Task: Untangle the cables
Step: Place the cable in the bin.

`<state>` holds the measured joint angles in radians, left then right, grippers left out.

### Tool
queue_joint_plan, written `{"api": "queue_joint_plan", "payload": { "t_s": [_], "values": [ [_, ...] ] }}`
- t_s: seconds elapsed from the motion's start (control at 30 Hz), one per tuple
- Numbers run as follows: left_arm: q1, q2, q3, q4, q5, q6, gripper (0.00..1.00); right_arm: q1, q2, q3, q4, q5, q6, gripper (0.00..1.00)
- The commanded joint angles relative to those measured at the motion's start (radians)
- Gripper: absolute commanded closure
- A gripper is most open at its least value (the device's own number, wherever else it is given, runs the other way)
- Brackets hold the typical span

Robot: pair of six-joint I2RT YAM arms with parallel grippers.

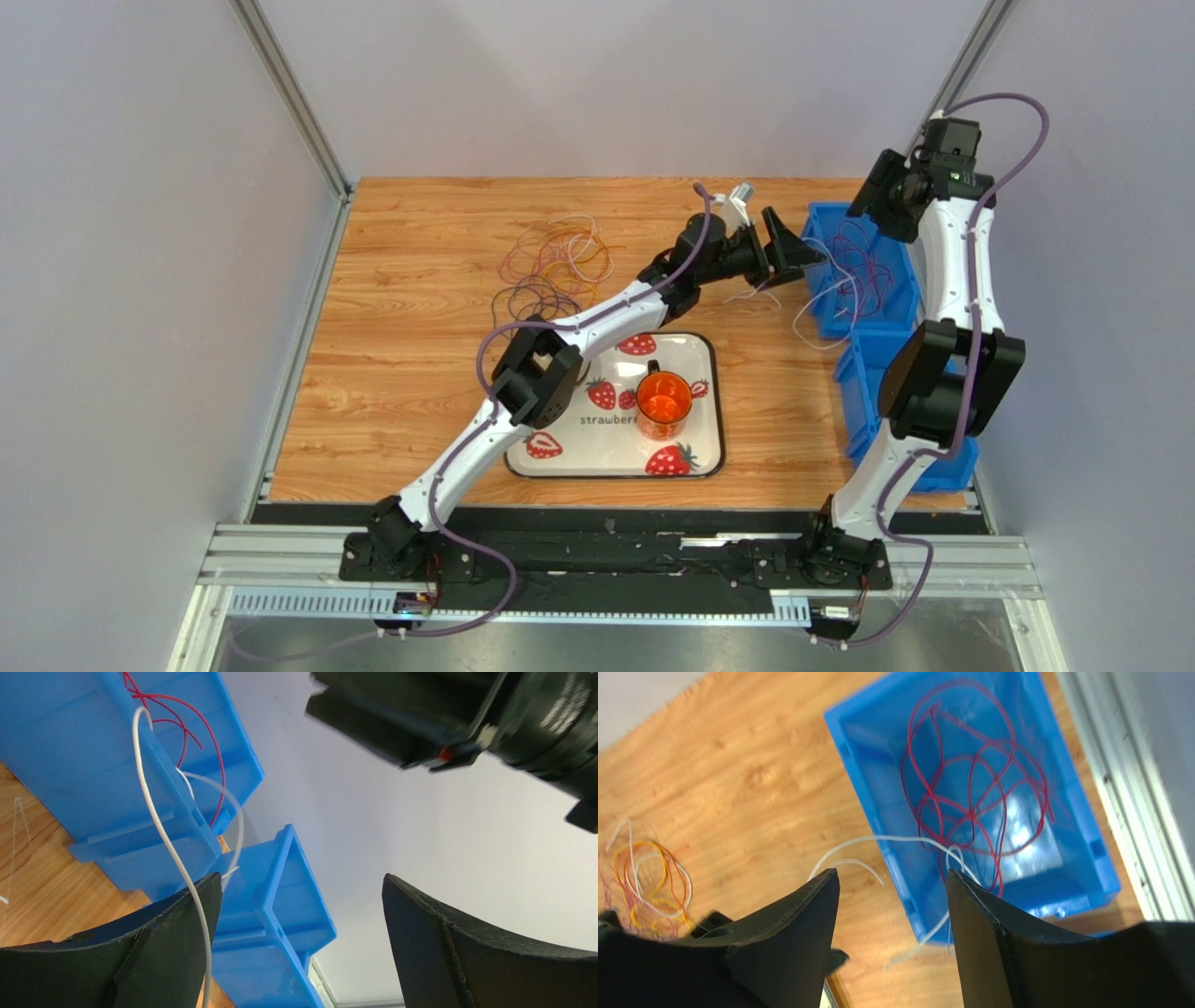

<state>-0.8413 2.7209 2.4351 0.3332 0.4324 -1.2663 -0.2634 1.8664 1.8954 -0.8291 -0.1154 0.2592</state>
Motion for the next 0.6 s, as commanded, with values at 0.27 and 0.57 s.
{"api": "queue_joint_plan", "payload": {
  "t_s": [0.27, 0.57],
  "values": [
    [0.025, -0.069, 0.002, 0.049, 0.152, -0.013, 0.07, 0.003, -0.079, -0.117, -0.012, -0.294, 0.124, 0.33],
    [0.031, -0.052, 0.028, 0.095, 0.223, -0.022, 0.07, 0.041, -0.018, -0.121, 0.019, -0.359, 0.232, 0.30]
  ]
}}
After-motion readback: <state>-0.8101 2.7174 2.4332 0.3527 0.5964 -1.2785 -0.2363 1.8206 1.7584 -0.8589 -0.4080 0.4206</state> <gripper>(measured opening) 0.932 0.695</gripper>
